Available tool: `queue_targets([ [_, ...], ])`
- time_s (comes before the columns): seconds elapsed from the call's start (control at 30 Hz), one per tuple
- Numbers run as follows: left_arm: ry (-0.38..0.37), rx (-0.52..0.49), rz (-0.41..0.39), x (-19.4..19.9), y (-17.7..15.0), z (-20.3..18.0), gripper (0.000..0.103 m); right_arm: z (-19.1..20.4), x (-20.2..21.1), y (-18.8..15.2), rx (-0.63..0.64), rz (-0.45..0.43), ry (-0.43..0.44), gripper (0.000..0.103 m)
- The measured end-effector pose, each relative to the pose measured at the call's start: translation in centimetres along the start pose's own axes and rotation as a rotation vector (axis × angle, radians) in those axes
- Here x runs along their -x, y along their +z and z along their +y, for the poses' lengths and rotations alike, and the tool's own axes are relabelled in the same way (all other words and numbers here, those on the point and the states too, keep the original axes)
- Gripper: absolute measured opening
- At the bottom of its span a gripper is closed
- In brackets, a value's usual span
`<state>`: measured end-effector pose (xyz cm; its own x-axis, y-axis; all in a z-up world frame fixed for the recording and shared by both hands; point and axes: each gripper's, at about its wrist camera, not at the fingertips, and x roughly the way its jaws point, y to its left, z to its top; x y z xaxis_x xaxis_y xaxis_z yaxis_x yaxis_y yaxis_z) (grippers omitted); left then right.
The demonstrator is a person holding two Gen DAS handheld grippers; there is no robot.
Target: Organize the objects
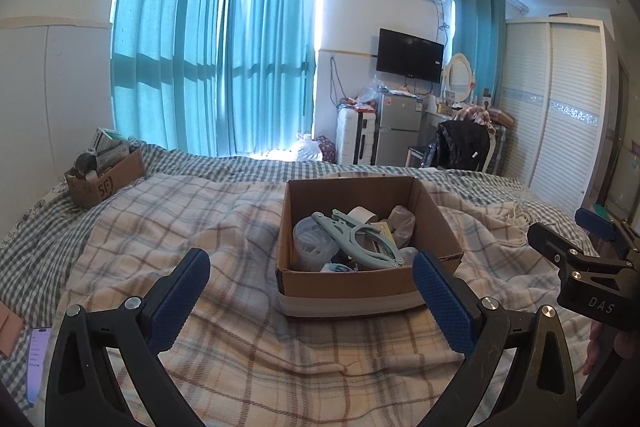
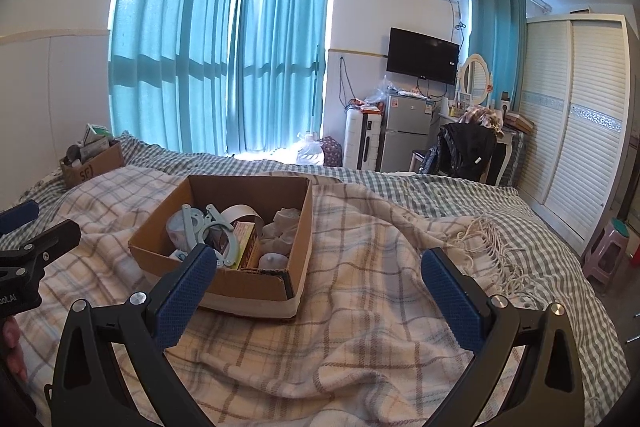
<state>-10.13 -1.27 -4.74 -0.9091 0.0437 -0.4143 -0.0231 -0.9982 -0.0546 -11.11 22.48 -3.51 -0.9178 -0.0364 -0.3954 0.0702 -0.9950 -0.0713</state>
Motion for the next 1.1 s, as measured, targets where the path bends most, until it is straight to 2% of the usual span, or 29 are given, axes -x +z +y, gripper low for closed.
queue_targets([
  [1.1, 0.000, -0.009, 0.015, -0.32, -0.54, 0.07, 0.103, 0.18, 0.08, -0.31, 0.004, 0.007, 0.005, 0.103],
])
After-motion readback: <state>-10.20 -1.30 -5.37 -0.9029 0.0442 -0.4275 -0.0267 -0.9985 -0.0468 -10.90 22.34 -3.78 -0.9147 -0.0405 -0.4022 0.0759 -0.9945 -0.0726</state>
